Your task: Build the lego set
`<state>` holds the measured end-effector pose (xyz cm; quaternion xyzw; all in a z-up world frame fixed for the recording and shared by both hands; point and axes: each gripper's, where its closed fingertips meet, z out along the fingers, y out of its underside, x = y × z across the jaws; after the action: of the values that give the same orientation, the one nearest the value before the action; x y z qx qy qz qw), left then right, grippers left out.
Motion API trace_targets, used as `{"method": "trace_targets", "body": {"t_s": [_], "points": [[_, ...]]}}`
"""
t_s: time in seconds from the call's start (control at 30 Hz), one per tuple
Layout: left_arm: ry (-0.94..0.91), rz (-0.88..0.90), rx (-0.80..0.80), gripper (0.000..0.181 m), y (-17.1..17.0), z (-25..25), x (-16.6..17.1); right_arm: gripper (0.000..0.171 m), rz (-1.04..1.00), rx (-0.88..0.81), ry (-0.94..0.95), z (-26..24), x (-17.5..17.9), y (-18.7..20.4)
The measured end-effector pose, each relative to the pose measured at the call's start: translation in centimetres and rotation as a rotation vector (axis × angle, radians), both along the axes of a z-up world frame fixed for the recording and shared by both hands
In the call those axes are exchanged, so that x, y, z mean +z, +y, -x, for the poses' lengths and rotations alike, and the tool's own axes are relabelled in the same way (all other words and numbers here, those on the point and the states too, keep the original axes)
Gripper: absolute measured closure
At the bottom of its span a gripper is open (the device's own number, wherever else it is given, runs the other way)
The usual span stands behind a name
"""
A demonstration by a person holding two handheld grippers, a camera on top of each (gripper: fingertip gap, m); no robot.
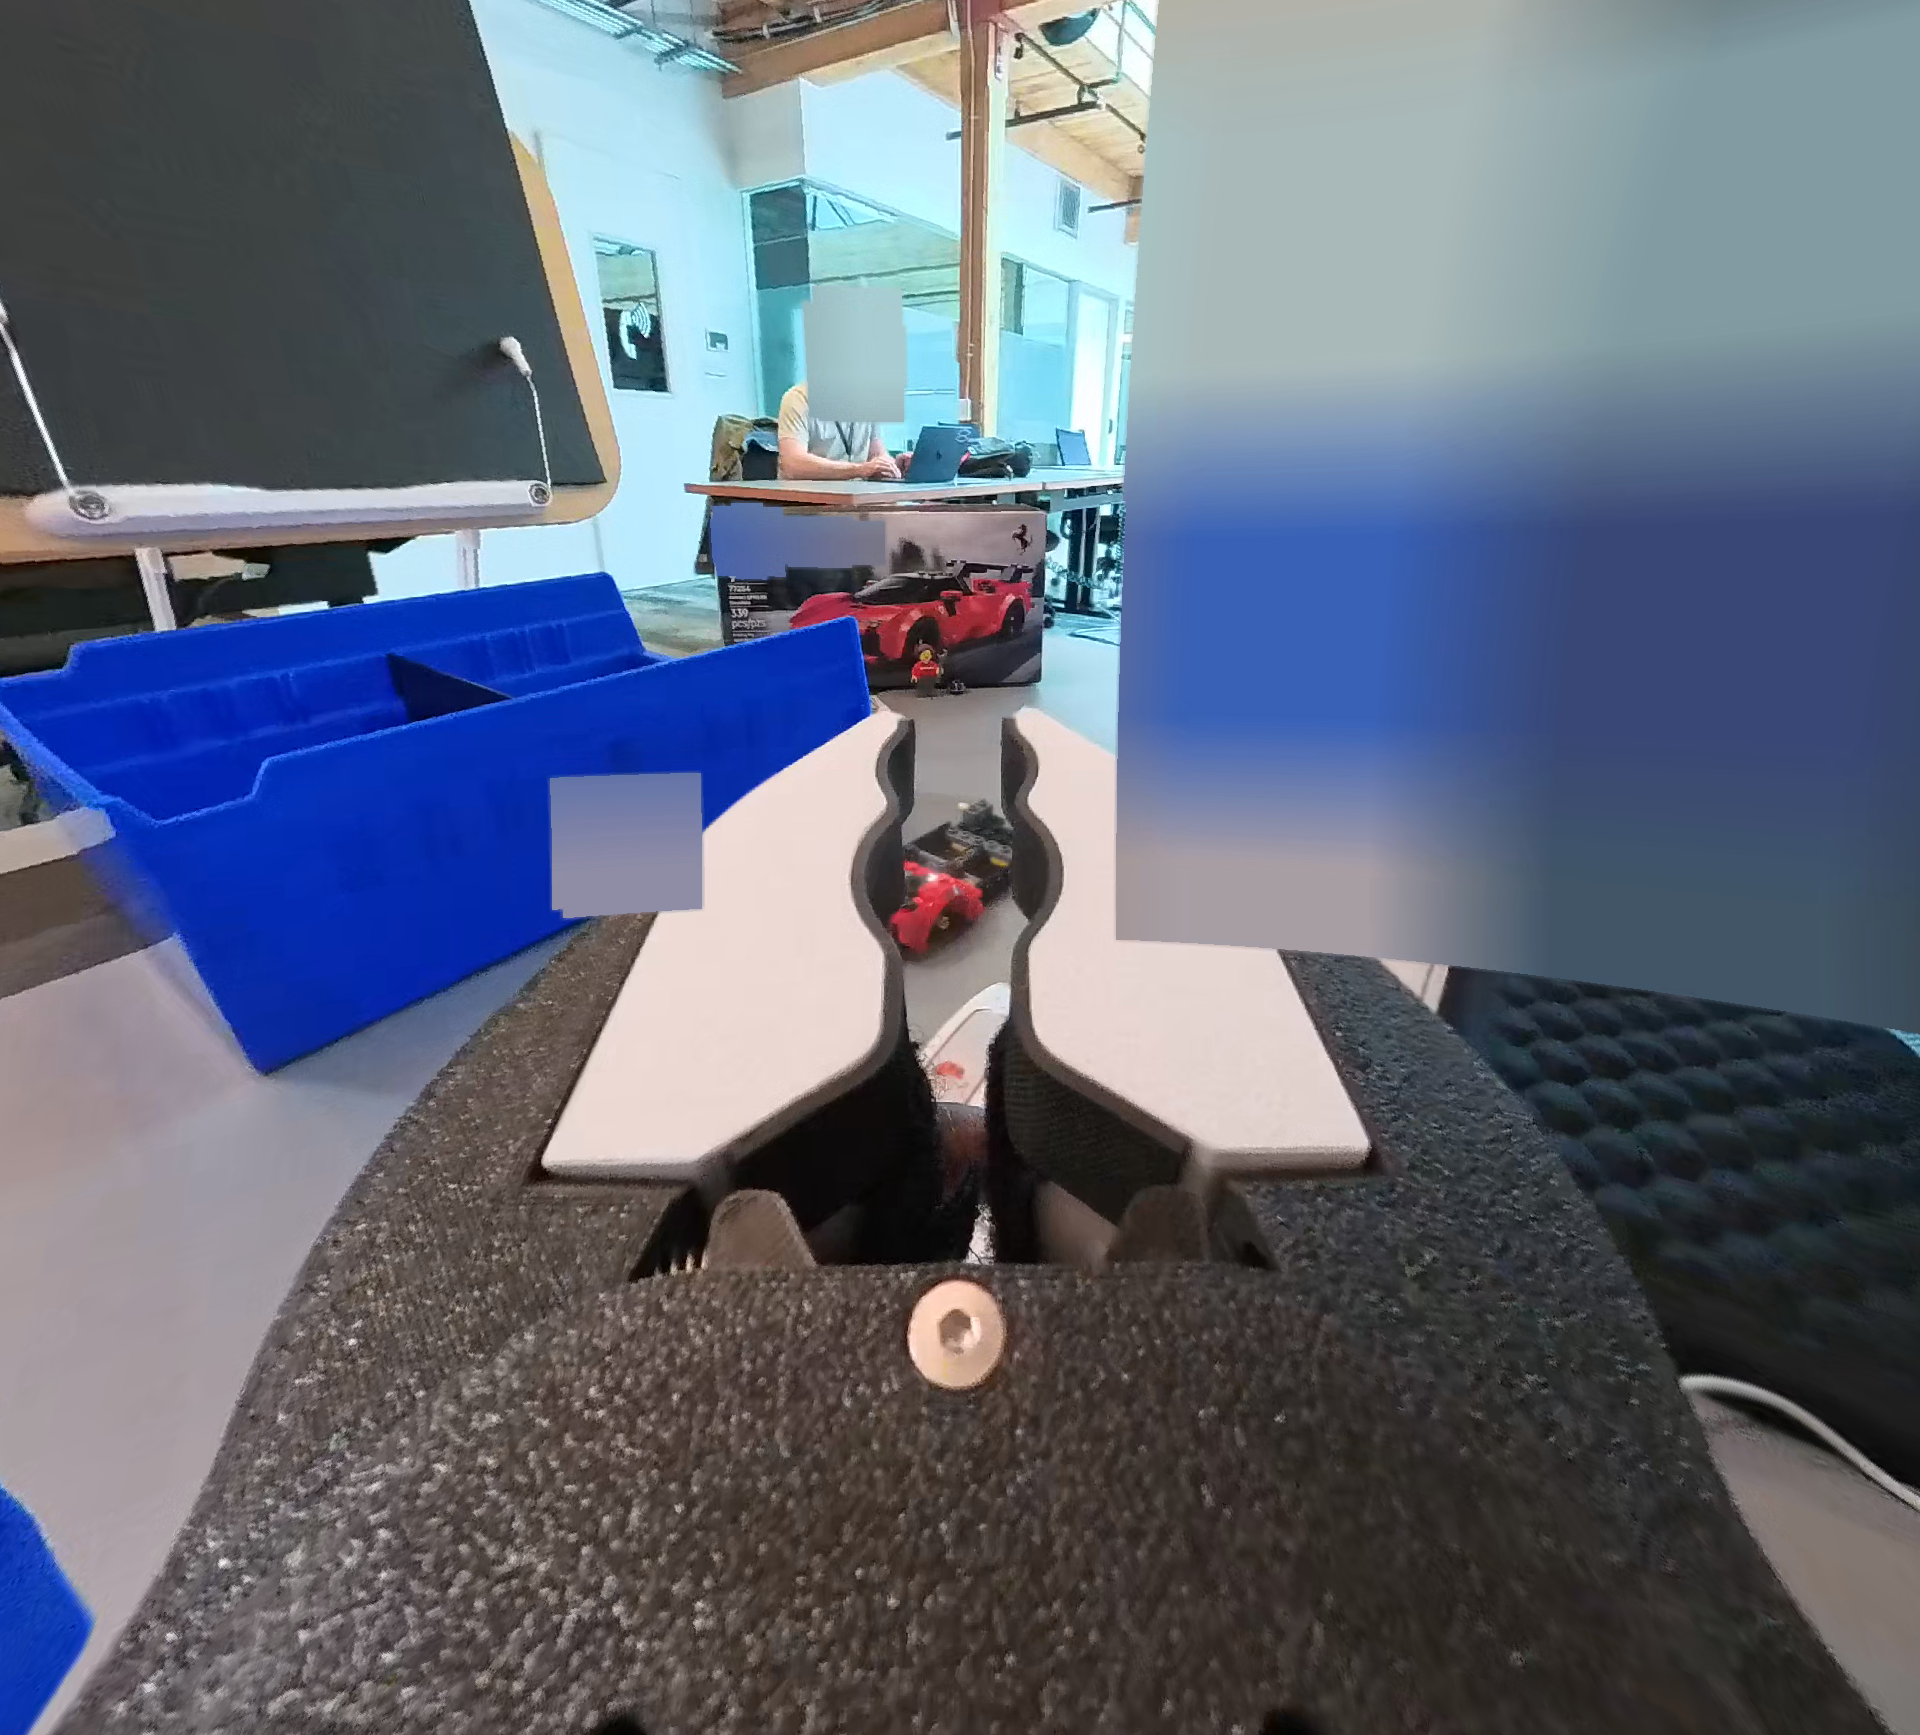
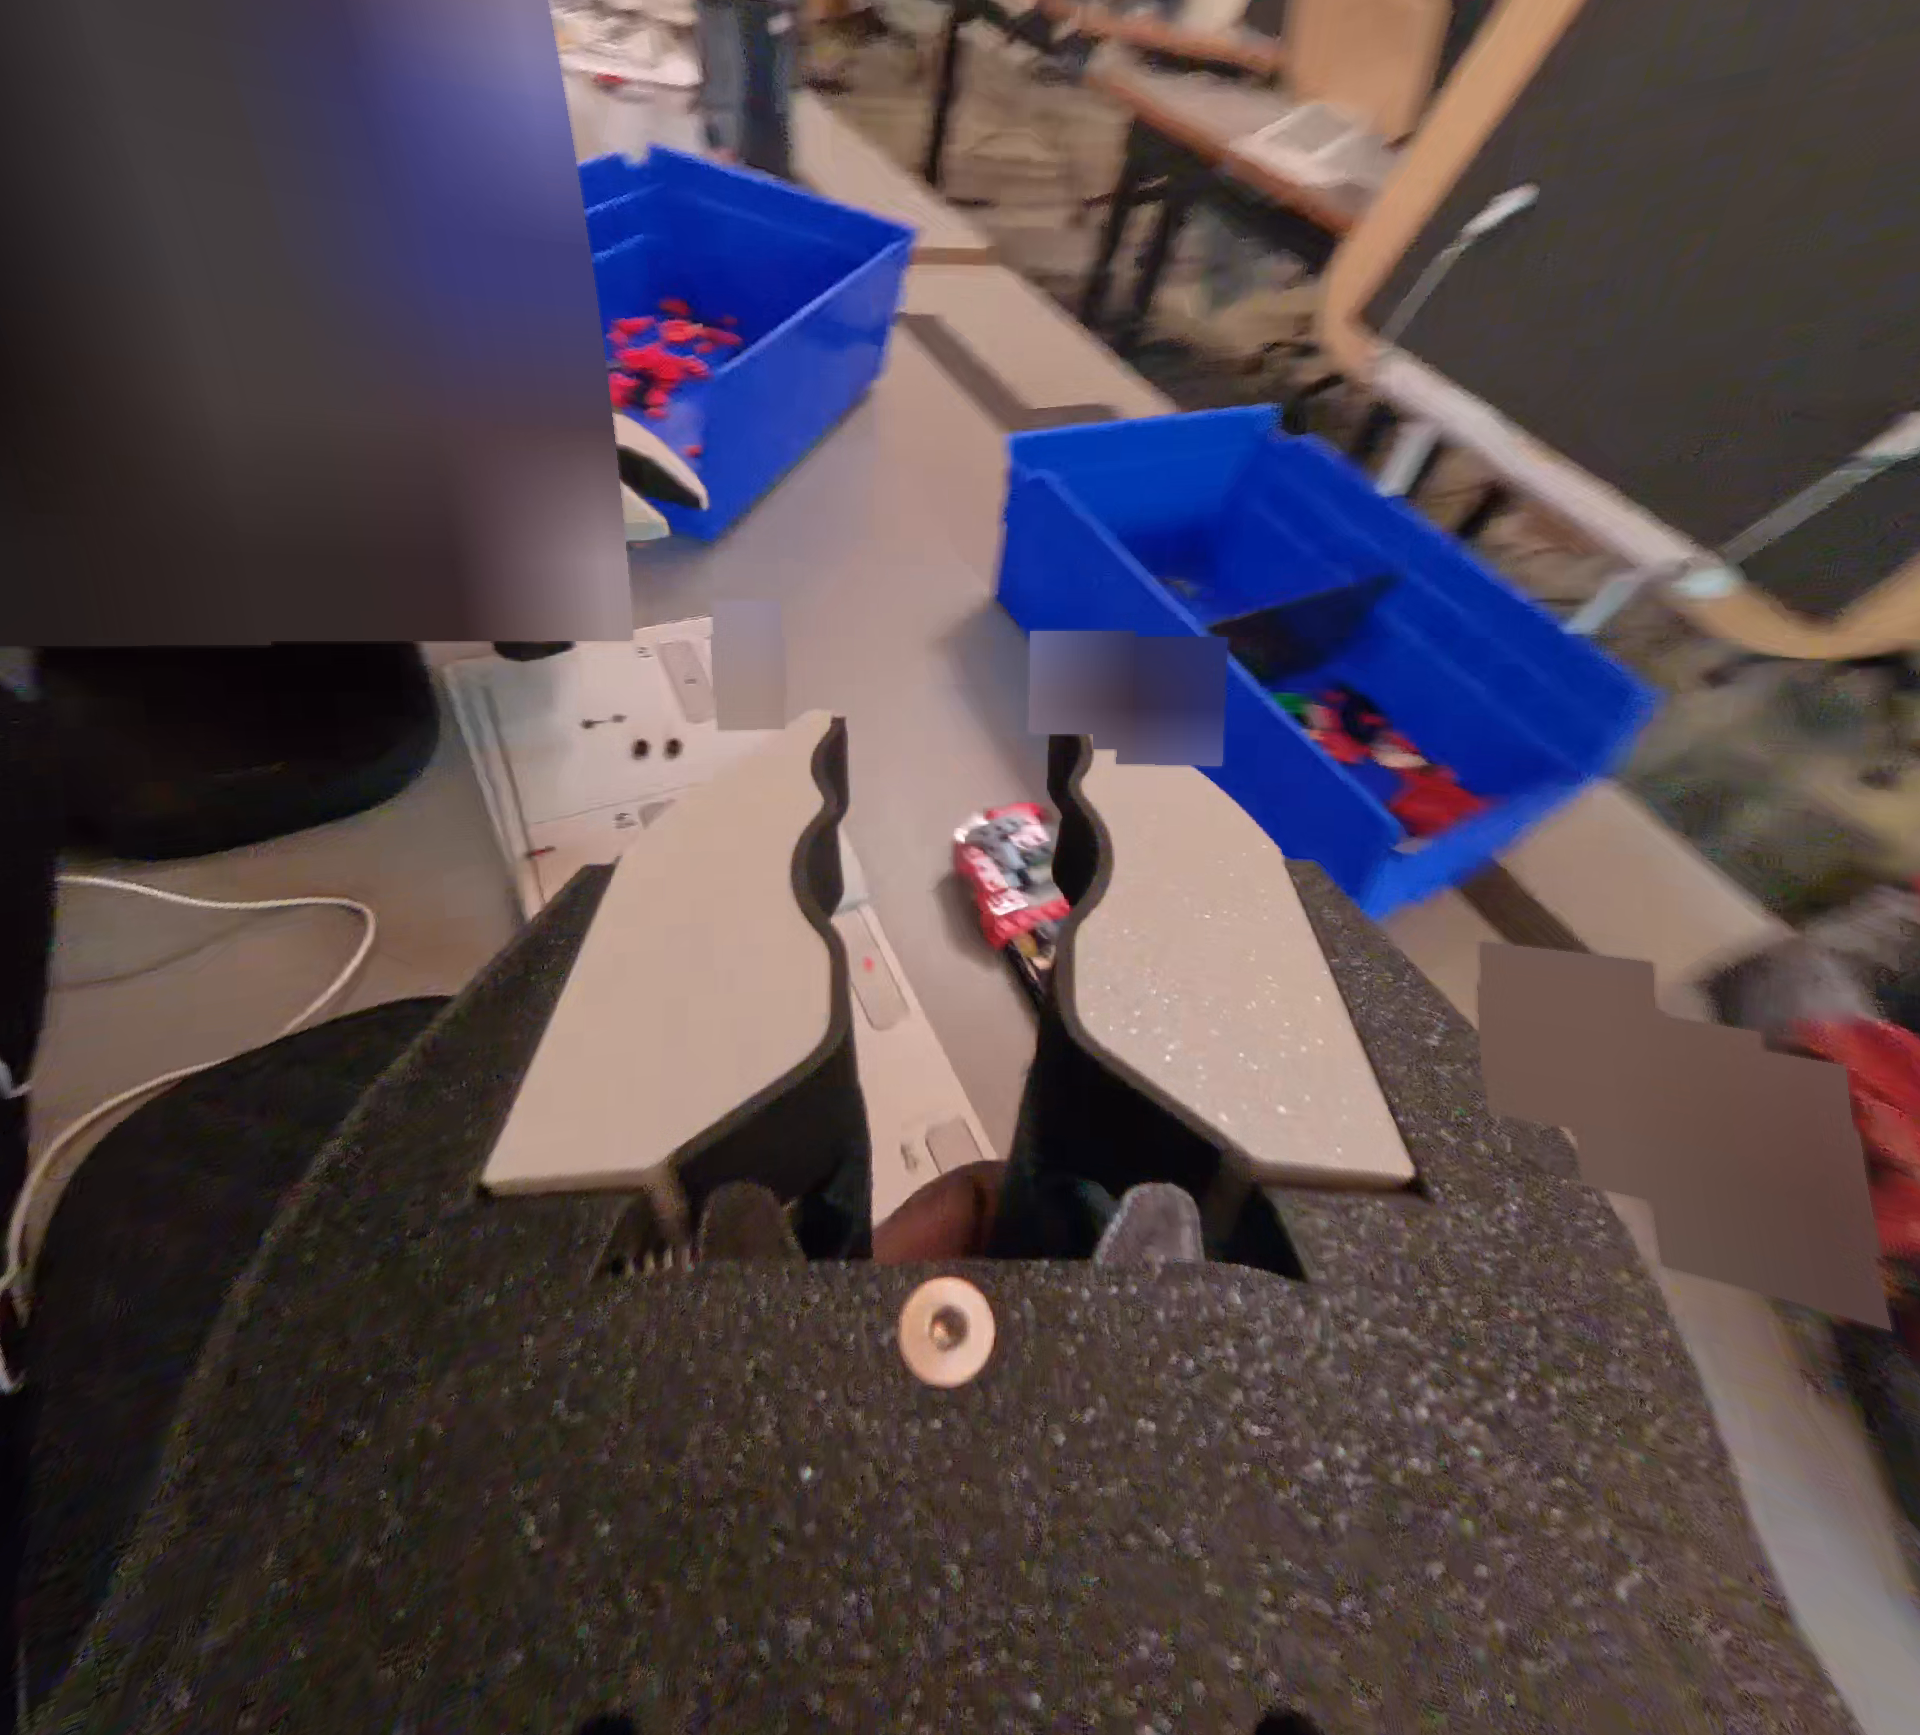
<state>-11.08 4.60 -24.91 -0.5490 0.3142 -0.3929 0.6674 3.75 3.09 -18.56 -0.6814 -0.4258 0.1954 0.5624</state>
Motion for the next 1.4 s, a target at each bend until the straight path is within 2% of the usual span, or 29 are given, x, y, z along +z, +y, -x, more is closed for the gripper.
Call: {"method": "trace_targets", "body": {"t_s": [0.1, 0.2, 0.37, 0.43, 0.47, 0.5, 0.57, 0.73, 0.87, 1.17, 1.4], "points": [[0.016, -0.032, -0.006, 0.166, -0.3, -0.1, 0.1, 0.129, 0.164, 0.091, -0.128, 2.1, -3.6, 5.5], [0.028, -0.011, -0.001, 0.166, 0.0, 0.0, -0.4, 0.129, 0.233, 0.097, -0.315, 2.9, -7.9, 11.2], [0.041, 0.024, -0.006, 0.166, 0.3, -0.1, -1.0, 0.129, 0.061, 0.023, -0.613, 3.0, -10.1, 19.7], [0.046, 0.036, -0.007, 0.166, 0.4, -0.1, -1.2, 0.129, 0.115, 0.052, -0.746, 2.7, -12.2, 20.9], [0.042, 0.046, -0.01, 0.166, 0.4, -0.1, -1.2, 0.136, 0.132, 0.051, -0.848, 2.1, -13.4, 21.3], [0.035, 0.059, -0.014, 0.166, 0.5, -0.1, -1.2, 0.15, 0.107, 0.044, -0.97, 1.3, -14.4, 21.6], [0.017, 0.092, -0.02, 0.166, 0.7, 0.1, -1.4, 0.148, -0.027, 0.047, -1.108, 1.3, -14.6, 21.4], [-0.025, 0.171, -0.03, 0.166, 1.3, 0.4, -1.7, 0.161, -0.182, -0.038, -1.128, 1.9, -15.8, 18.3], [-0.03, 0.194, -0.039, 0.166, 1.5, 0.4, -1.9, 0.164, -0.327, -0.105, -1.227, 1.9, -16.9, 17.0], [0.052, 0.118, -0.023, 0.165, 1.2, -0.1, -2.4, 0.163, -0.268, -0.159, -1.156, 2.0, -16.4, 17.0], [0.07, 0.111, -0.03, 0.165, 1.1, -0.3, -2.6, 0.163, -0.34, -0.174, -1.186, 2.0, -16.6, 16.7]]}}
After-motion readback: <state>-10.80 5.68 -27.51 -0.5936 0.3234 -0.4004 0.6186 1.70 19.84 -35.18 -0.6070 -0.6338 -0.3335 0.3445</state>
